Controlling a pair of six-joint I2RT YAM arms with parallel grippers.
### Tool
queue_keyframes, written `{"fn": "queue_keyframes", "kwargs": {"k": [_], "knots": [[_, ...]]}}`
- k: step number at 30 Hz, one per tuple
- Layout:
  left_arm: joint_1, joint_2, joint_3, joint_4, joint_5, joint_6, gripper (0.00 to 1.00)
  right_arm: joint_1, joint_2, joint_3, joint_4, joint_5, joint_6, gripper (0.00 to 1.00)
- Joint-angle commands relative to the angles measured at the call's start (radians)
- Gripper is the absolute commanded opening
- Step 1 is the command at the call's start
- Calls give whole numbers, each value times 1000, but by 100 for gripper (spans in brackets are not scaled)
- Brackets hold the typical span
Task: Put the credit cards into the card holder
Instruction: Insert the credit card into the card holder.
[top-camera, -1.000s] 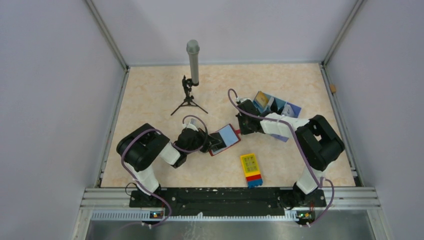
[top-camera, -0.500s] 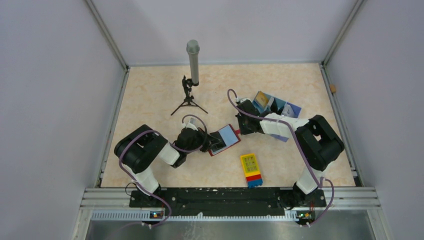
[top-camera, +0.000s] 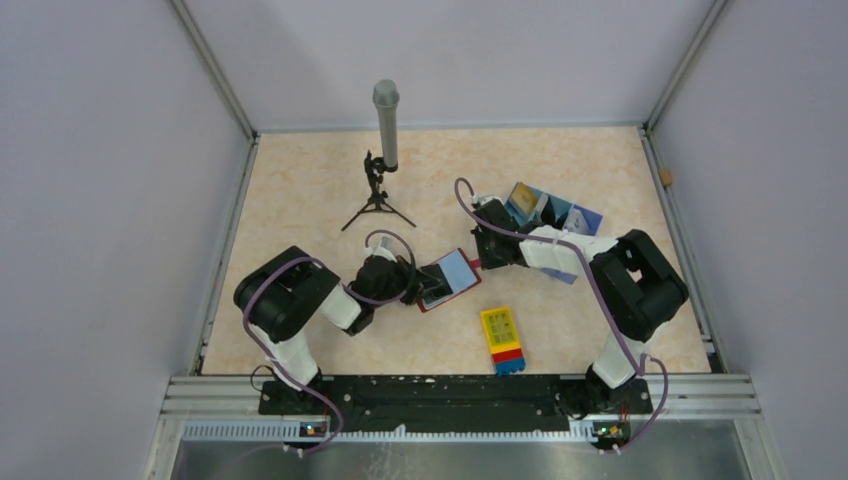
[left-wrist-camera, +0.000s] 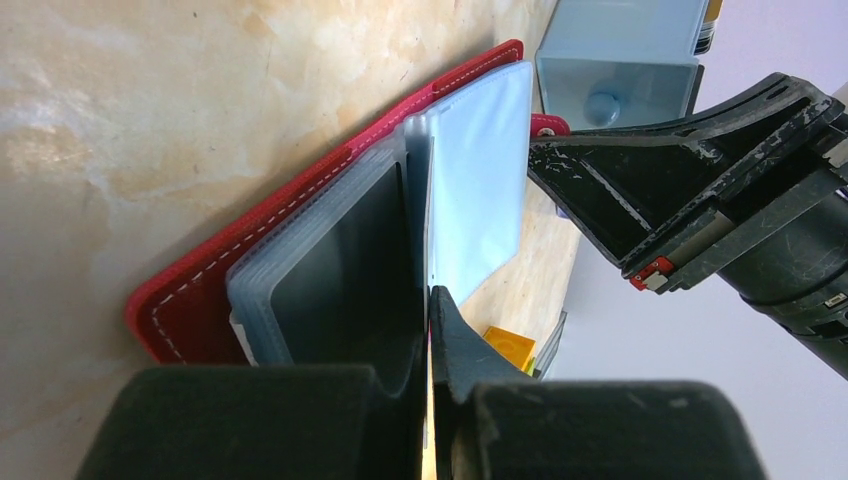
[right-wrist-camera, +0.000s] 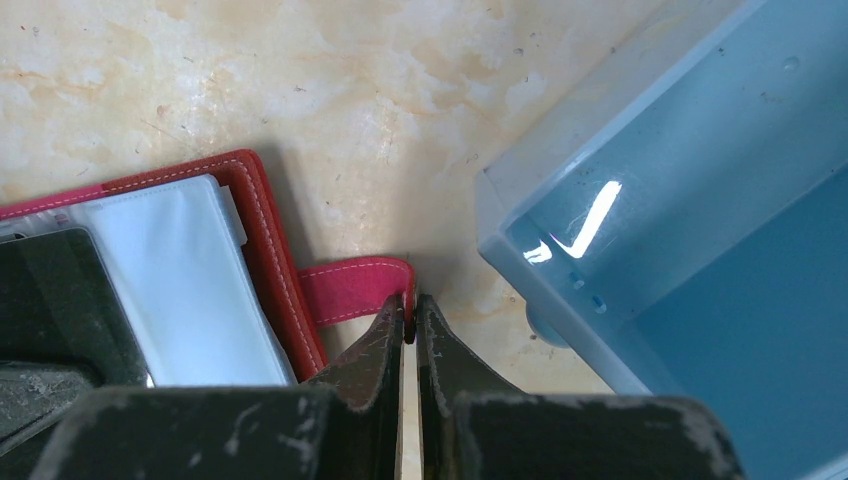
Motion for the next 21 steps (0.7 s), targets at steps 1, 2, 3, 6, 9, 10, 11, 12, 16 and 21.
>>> {"fn": "queue_keyframes", "kwargs": {"k": [1, 2, 3, 6, 9, 10, 11, 12, 16, 21], "knots": [[-6, 23, 25, 49, -6, 6, 0, 16, 45, 7, -41, 16, 1, 0], [-7, 26, 25, 52, -6, 5, 0, 16, 45, 7, -41, 16, 2, 0], [-6, 30, 27, 54, -6, 4, 0, 16, 46, 7, -41, 16, 2, 0], [-7, 41, 34, 62, -7, 0, 0, 17, 46, 7, -41, 17, 2, 0], [-10, 53, 44, 63, -7, -4, 0, 18, 47, 8, -43, 16, 2, 0], [-11, 57, 47, 64, -8, -6, 0, 18, 47, 9, -44, 17, 3, 0], [-12, 61, 49, 66, -9, -7, 0, 19, 48, 9, -44, 18, 1, 0], [-12, 65, 50, 69, -11, -9, 0, 19, 48, 10, -46, 19, 2, 0], [-15, 78, 51, 84, -23, -21, 0, 24, 48, 10, -48, 22, 2, 0], [-20, 85, 35, 110, -54, -35, 0, 27, 48, 10, -46, 21, 5, 0]]}}
